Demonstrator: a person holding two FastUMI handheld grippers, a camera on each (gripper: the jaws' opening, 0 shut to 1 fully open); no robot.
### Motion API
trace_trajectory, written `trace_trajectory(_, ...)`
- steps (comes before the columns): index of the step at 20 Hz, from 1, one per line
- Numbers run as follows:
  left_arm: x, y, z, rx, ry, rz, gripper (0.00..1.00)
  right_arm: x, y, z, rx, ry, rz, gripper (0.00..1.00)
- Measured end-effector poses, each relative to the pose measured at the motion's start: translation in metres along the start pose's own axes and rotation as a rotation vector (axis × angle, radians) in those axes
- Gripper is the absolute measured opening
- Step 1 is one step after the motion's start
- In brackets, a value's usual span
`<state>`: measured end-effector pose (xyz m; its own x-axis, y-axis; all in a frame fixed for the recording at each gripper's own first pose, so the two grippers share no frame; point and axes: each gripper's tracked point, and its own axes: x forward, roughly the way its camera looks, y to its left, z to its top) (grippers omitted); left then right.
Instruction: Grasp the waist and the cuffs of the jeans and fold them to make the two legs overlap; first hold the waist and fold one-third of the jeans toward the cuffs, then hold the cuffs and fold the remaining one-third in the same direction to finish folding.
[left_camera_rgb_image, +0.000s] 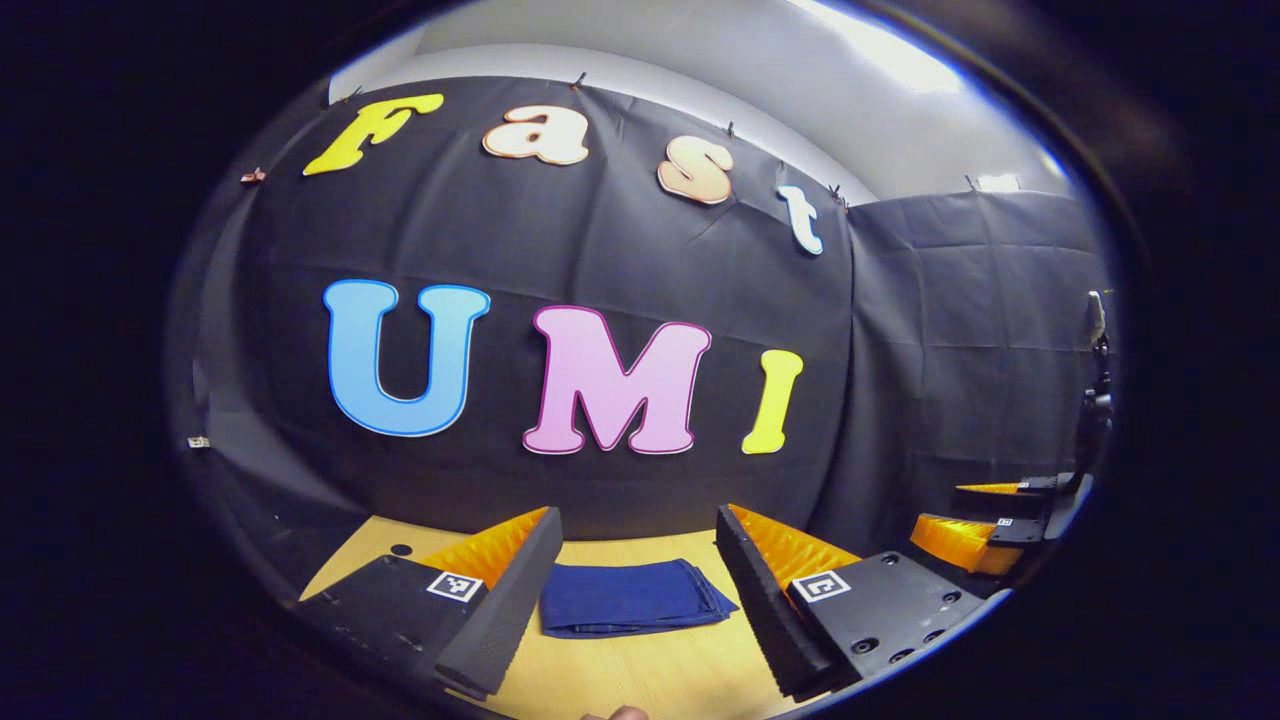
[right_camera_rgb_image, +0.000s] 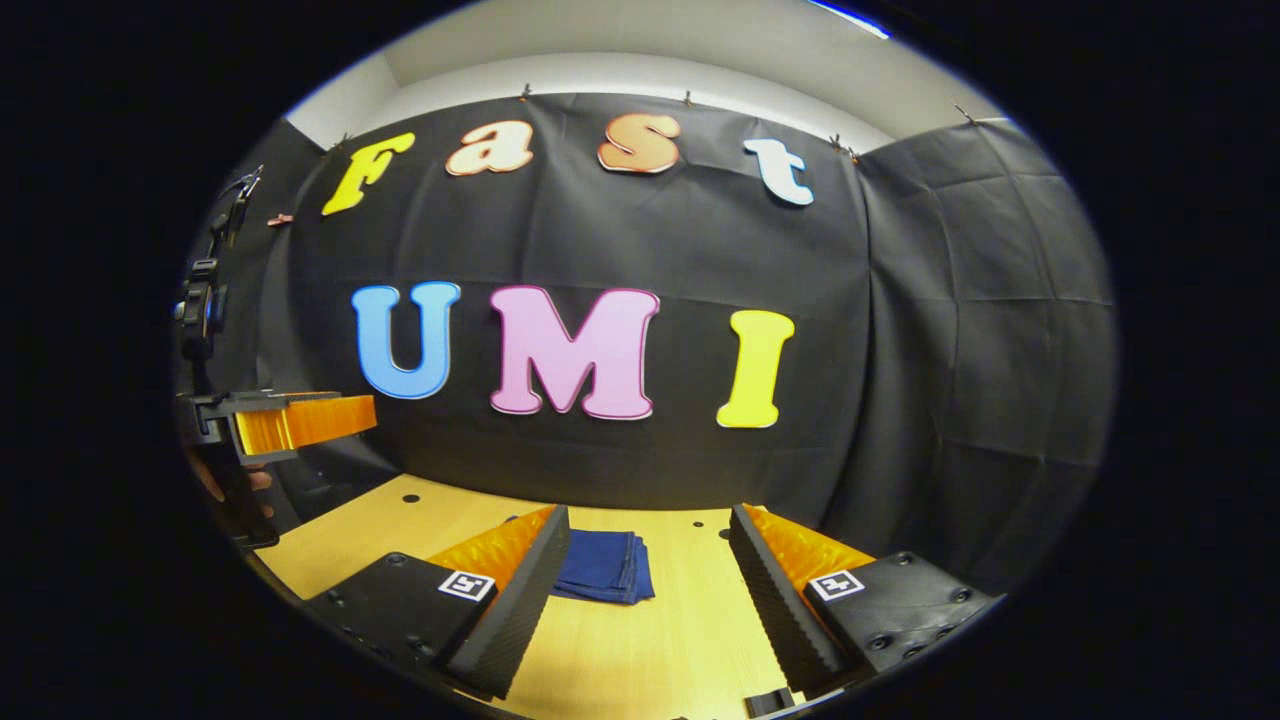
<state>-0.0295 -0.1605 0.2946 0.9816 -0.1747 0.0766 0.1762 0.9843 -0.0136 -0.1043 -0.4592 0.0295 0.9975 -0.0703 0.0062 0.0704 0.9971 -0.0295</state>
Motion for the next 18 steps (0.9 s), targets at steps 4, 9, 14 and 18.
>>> trace_trajectory(4, -0.034, 0.008, -0.006, -0.038, 0.012, 0.024, 0.96, -0.026, 0.033, -0.005, -0.001, -0.006, 0.026, 0.97)
trace_trajectory(9, -0.074, 0.037, -0.024, -0.032, 0.024, 0.086, 0.96, -0.043, 0.062, -0.021, -0.007, 0.020, 0.076, 0.97)
trace_trajectory(14, -0.094, 0.047, -0.027, -0.025, 0.045, 0.143, 0.96, -0.036, 0.066, -0.022, 0.010, 0.022, 0.104, 0.97)
trace_trajectory(18, -0.095, 0.048, -0.030, -0.028, 0.050, 0.174, 0.96, -0.030, 0.061, -0.017, 0.025, 0.014, 0.108, 0.97)
